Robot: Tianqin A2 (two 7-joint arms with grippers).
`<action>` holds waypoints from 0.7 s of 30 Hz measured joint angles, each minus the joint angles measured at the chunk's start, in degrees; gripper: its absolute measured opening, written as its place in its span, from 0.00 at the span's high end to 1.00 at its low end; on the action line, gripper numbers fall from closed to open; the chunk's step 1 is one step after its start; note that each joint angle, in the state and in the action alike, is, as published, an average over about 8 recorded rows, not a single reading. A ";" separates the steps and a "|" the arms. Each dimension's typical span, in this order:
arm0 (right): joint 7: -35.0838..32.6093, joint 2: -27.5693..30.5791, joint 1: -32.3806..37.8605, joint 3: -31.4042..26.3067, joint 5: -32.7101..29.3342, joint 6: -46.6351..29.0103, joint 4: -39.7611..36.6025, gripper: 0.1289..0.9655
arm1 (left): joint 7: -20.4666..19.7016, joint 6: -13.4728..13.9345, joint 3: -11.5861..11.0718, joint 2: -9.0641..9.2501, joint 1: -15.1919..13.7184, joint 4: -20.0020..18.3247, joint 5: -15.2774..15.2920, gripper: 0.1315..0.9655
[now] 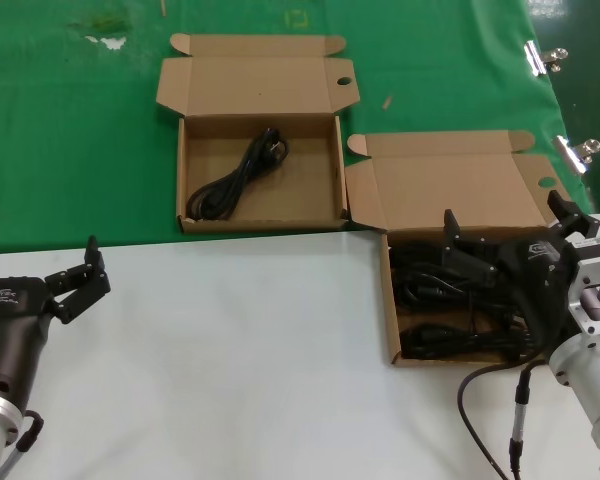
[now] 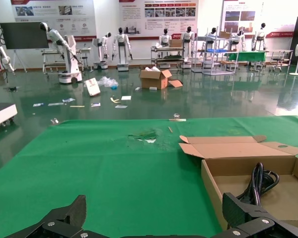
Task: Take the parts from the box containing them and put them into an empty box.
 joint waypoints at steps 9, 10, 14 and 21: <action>0.00 0.00 0.00 0.00 0.00 0.00 0.00 0.00 | 0.00 0.00 0.00 0.00 0.00 0.00 0.00 0.00; 0.00 0.00 0.00 0.00 0.00 0.00 0.00 0.00 | 0.00 0.00 0.00 0.00 0.00 0.00 0.00 0.00; 0.00 0.00 0.00 0.00 0.00 0.00 0.00 0.00 | 0.00 0.00 0.00 0.00 0.00 0.00 0.00 0.00; 0.00 0.00 0.00 0.00 0.00 0.00 0.00 0.00 | 0.00 0.00 0.00 0.00 0.00 0.00 0.00 0.00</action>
